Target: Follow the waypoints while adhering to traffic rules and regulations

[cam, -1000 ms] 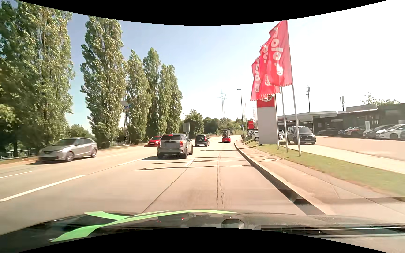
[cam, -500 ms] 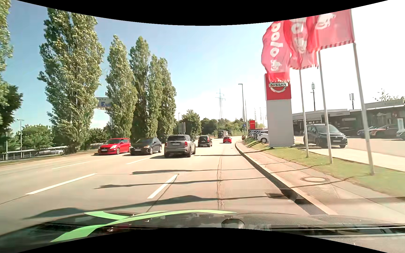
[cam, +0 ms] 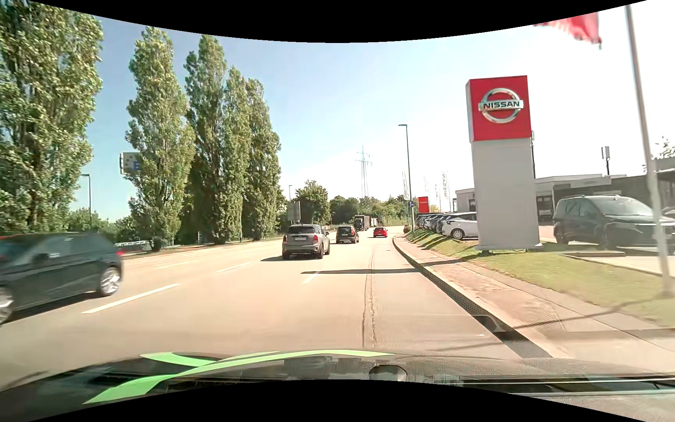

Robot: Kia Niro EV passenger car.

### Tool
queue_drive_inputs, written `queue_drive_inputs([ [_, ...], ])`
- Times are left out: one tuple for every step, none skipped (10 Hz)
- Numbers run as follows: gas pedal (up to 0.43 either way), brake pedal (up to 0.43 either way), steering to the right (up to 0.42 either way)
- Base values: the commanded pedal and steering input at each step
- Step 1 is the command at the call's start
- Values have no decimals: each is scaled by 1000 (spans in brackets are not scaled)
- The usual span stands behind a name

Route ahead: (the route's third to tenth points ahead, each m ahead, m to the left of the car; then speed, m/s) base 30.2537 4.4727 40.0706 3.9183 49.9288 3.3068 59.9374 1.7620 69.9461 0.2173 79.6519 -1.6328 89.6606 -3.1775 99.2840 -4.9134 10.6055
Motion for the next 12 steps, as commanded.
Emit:
queue_drive_inputs([
  [130, 0, 7],
  [130, 0, 9],
  [130, 0, 10],
  [130, 0, 11],
  [130, 0, 11],
  [118, 0, 11],
  [98, 0, 10],
  [98, 0, 10],
  [98, 0, 10],
  [98, 0, 10],
  [98, 0, 10],
  [98, 0, 9],
])
